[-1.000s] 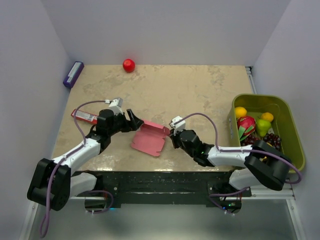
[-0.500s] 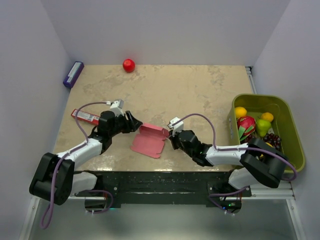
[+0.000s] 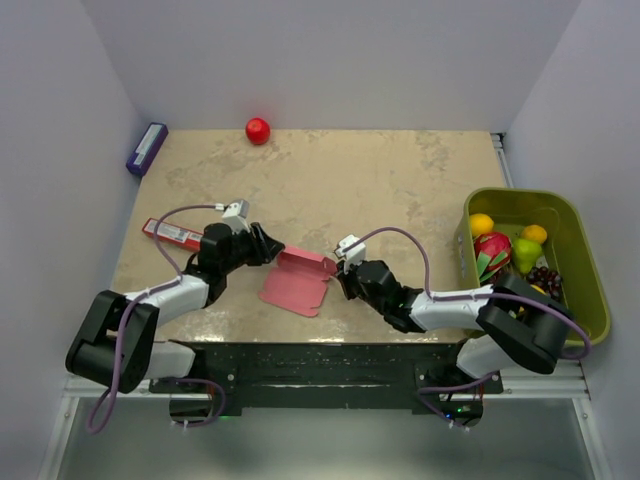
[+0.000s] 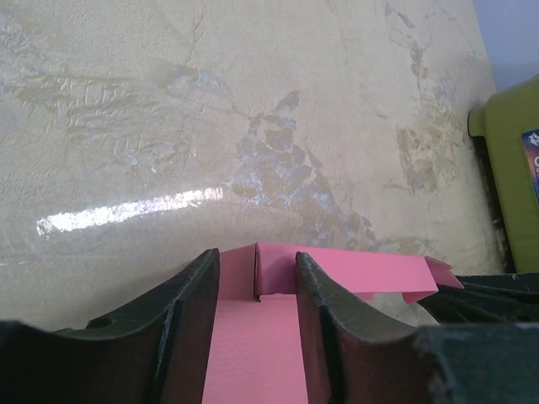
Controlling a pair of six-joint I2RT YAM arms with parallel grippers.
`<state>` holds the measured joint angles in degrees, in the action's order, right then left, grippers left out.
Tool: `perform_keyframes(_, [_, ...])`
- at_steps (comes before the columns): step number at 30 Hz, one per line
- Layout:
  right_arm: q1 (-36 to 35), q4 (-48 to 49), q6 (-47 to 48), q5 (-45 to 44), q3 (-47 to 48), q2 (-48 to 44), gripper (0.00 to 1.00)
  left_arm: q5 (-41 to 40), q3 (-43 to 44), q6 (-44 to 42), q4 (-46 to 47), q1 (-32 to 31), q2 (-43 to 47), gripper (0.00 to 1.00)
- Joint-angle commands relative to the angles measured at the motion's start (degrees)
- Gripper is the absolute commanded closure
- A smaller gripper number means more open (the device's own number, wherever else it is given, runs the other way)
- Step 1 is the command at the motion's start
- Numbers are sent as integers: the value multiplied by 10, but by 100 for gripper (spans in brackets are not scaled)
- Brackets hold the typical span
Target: Fold the paper box
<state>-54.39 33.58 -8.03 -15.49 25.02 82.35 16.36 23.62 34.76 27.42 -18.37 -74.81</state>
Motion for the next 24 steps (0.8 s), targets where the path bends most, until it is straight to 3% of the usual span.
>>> perform_keyframes(1, [-2, 20, 7, 2, 14, 7, 100, 8, -10, -24, 58, 5, -20, 58])
perform_keyframes(9, [-2, -43, -29, -11, 64, 14, 100, 39, -30, -23, 105, 4, -46, 73])
perform_keyframes(24, [-10, -87, -110, -17, 136, 79, 99, -24, -50, -58, 77, -54, -36, 77])
